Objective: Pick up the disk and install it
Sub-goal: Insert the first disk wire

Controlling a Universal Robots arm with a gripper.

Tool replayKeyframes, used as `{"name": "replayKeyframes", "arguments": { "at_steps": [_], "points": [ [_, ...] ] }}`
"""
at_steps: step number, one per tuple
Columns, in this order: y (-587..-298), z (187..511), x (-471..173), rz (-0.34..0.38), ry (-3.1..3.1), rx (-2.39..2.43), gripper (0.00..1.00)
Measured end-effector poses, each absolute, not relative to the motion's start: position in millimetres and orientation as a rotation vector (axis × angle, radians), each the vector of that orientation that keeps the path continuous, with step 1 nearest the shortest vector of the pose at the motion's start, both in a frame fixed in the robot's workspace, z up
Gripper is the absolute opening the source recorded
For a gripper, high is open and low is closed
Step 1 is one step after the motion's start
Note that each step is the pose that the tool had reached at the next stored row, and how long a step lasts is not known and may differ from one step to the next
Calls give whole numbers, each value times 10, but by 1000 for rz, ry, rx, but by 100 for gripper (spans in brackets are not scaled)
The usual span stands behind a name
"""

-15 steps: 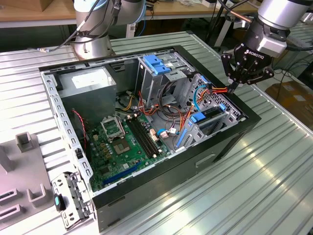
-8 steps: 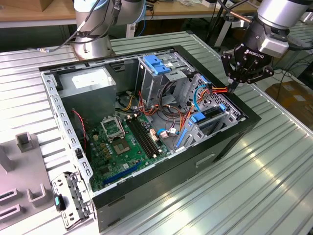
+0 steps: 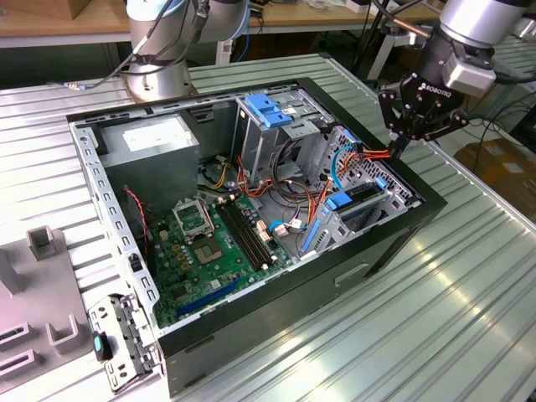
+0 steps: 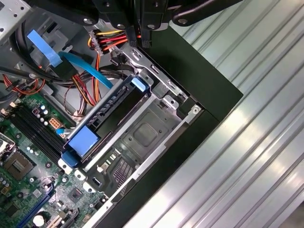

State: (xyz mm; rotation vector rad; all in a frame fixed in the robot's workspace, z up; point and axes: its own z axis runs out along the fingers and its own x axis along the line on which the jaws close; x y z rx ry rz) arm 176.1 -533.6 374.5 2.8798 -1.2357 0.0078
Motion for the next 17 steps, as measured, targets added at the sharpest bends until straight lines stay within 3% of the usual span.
{"name": "replayKeyframes", "arguments": {
  "at_steps": [4,5,17],
  "points": [
    [-5307,3738,1793,8,-1193,2898,19],
    [-5299,3725,1797,10,-1175,2905,25],
    [-5297,3658,1798,17,-1056,2952,25]
  ]
}}
